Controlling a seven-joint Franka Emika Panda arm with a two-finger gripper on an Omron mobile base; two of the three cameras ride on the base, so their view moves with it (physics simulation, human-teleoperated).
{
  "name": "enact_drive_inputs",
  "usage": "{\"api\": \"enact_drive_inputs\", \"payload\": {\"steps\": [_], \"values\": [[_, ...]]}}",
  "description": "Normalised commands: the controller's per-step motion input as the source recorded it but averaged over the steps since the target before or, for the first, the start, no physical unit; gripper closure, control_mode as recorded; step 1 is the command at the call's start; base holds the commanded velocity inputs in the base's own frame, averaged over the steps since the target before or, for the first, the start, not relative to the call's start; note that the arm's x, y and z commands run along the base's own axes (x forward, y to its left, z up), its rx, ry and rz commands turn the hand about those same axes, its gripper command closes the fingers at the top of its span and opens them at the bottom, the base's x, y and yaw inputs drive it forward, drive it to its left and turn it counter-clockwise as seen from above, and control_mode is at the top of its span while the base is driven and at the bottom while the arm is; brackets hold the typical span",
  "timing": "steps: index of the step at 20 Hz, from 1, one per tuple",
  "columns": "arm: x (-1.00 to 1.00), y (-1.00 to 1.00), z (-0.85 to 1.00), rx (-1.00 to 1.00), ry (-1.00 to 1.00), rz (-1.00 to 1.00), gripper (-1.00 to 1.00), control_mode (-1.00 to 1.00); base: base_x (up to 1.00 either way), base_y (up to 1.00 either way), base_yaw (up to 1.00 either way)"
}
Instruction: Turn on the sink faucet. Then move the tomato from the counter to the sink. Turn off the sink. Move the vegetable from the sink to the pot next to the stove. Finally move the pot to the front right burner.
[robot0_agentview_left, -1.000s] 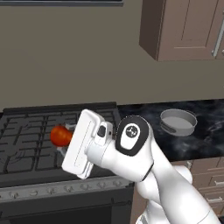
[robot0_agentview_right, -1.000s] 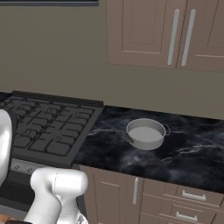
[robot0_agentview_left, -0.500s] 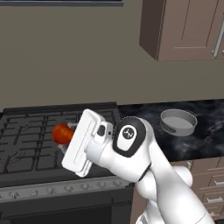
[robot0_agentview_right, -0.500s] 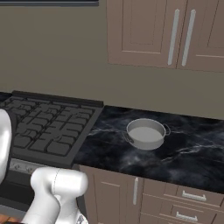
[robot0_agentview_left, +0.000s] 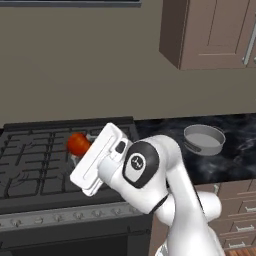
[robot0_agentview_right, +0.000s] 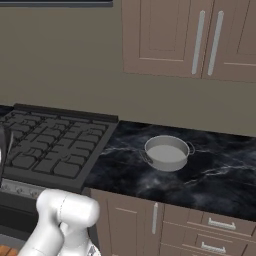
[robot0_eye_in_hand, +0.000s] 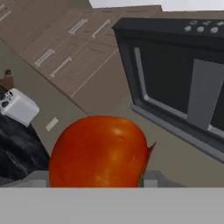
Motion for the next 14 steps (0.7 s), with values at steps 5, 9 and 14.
{"api": "enact_drive_inputs", "payload": {"steps": [5,9,14], "values": [[-0.10,0.10,0.48,0.10,0.03,0.00,1.00,-1.00,0.00,0.00,0.00],[-0.27,0.00,0.46,0.36,-0.03,0.01,1.00,-1.00,0.00,0.00,0.00],[-0.15,0.00,0.03,0.58,-0.04,0.11,1.00,-1.00,0.00,0.00,0.00]]}}
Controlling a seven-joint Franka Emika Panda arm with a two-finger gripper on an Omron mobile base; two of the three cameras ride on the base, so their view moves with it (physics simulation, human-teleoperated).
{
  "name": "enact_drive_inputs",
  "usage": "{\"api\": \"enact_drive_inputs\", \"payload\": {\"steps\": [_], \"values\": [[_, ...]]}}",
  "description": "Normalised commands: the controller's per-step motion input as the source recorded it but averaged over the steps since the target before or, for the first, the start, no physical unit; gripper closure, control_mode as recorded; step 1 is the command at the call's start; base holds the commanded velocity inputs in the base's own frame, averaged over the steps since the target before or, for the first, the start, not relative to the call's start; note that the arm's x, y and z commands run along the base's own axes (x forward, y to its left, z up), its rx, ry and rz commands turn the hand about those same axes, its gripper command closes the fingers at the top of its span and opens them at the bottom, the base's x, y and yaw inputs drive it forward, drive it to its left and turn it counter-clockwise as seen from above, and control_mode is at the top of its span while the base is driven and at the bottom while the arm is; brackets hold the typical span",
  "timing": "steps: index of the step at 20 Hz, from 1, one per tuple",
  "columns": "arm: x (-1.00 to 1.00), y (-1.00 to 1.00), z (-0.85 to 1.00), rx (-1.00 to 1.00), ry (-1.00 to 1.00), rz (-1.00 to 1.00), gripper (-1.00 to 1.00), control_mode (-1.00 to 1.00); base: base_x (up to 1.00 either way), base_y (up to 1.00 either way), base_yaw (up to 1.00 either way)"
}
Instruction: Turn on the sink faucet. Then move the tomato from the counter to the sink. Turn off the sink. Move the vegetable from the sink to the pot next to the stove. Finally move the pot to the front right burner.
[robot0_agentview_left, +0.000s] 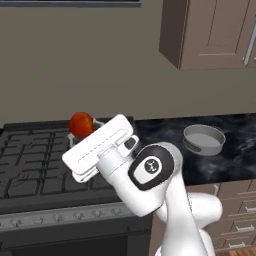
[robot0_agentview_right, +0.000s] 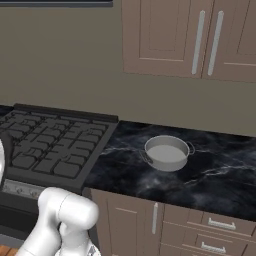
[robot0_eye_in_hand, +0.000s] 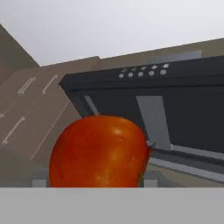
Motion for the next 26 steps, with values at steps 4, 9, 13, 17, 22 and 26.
{"api": "enact_drive_inputs", "payload": {"steps": [4,9,13,17,22,26], "values": [[0.05,0.07,0.18,0.65,-0.02,0.04,1.00,-1.00,0.00,0.00,0.00],[0.09,0.06,0.25,0.66,-0.07,0.02,1.00,-1.00,0.00,0.00,0.00],[0.01,-0.09,0.33,0.67,-0.06,0.12,1.00,-1.00,0.00,0.00,0.00],[0.30,-0.35,0.10,0.63,-0.11,0.11,1.00,-1.00,0.00,0.00,0.00],[0.50,-0.46,-0.06,0.56,-0.12,0.01,1.00,-1.00,0.00,0.00,0.00],[0.24,-0.52,-0.24,0.59,-0.12,0.00,1.00,-1.00,0.00,0.00,0.00]]}}
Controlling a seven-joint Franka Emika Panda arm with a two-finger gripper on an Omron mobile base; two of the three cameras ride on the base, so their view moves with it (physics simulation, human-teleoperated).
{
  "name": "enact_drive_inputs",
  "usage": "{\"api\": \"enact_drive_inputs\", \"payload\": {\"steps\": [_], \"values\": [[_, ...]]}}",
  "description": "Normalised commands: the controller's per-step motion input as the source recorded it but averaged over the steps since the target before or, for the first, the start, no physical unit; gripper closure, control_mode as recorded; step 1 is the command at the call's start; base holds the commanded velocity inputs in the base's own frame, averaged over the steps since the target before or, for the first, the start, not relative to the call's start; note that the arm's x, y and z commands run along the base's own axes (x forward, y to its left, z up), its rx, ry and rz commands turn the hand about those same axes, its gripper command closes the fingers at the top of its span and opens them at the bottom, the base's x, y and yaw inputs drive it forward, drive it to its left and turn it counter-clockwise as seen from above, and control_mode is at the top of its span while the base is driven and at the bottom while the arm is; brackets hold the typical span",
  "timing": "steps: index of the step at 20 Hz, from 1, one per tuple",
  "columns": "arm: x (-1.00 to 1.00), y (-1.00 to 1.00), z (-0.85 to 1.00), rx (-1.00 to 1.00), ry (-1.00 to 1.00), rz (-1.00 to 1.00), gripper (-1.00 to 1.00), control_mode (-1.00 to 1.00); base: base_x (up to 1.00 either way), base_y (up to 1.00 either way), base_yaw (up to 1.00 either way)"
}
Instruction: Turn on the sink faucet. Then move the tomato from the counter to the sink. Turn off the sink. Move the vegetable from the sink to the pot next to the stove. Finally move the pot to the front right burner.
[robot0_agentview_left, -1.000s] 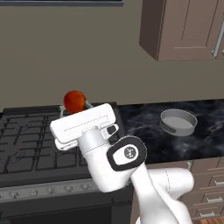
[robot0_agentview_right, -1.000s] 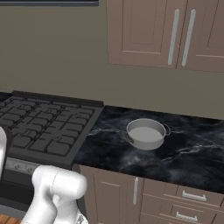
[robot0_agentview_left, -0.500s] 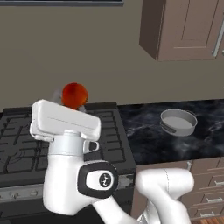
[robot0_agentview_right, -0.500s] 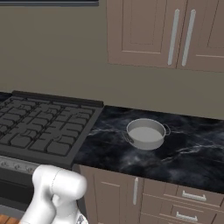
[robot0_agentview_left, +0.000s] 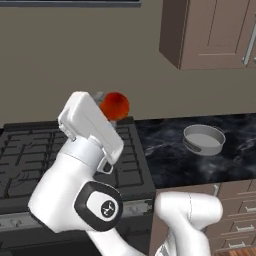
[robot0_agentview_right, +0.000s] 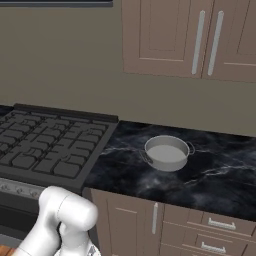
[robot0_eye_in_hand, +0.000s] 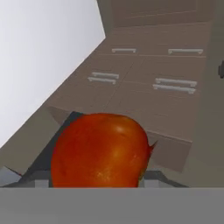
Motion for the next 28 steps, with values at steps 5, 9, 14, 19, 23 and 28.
{"api": "enact_drive_inputs", "payload": {"steps": [5,9,14,19,23,28], "values": [[0.06,-0.55,-0.13,0.64,-0.13,0.00,1.00,-1.00,0.00,0.00,0.00],[0.24,-0.52,-0.21,0.67,-0.12,0.00,1.00,-1.00,0.00,0.00,0.00],[0.47,-0.52,-0.49,0.64,-0.10,0.00,1.00,-1.00,0.00,0.00,0.00],[0.03,-0.64,-0.40,0.57,-0.02,0.00,1.00,-1.00,0.00,0.00,0.00],[0.08,-0.48,-0.55,0.48,-0.12,0.00,1.00,-1.00,0.00,0.00,0.00],[0.13,-0.41,-0.46,0.42,-0.05,0.00,1.00,-1.00,0.00,0.00,0.00]]}}
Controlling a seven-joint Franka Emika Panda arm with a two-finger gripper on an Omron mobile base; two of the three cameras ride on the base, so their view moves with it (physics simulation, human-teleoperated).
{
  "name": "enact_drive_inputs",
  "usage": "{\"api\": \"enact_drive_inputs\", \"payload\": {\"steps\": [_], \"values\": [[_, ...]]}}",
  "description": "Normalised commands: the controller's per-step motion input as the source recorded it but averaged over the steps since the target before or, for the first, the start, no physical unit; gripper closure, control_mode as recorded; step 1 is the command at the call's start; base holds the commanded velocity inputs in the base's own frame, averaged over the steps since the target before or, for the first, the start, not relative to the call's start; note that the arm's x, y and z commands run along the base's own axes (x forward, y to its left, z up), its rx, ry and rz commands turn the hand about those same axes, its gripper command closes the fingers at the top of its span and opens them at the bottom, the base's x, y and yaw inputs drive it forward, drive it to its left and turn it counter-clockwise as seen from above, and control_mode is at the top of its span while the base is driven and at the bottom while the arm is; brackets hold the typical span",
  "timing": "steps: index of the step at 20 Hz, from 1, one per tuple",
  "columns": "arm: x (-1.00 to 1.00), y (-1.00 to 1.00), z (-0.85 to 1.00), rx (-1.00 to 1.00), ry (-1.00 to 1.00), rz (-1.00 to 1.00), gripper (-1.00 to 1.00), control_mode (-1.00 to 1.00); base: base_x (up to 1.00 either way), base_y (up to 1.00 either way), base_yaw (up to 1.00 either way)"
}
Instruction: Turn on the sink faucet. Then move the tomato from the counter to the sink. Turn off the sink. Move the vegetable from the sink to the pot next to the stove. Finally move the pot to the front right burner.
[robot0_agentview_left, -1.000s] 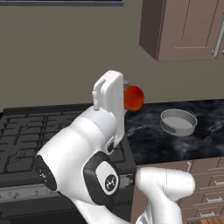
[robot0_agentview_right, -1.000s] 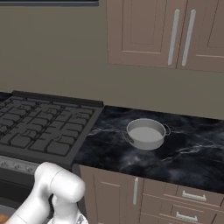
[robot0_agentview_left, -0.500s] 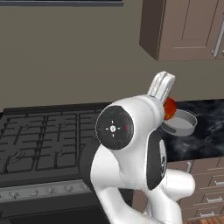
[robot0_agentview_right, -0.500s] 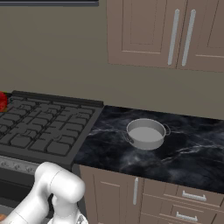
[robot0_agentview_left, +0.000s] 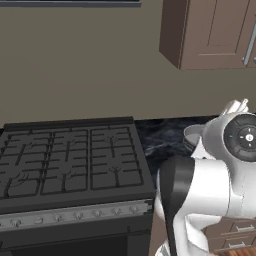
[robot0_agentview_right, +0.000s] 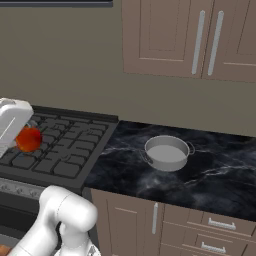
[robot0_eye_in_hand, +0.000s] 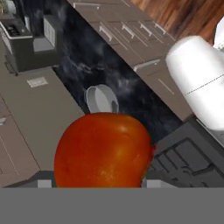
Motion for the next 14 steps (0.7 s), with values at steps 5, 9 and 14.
{"api": "enact_drive_inputs", "payload": {"steps": [5,9,14], "values": [[0.14,-0.50,-0.19,0.40,0.00,0.00,1.00,-1.00,0.00,0.00,0.00],[0.37,-0.55,-0.15,0.39,0.01,0.00,1.00,-1.00,0.00,0.00,0.00],[0.55,-0.50,-0.28,0.31,0.05,-0.09,1.00,-1.00,0.00,0.00,0.00]]}}
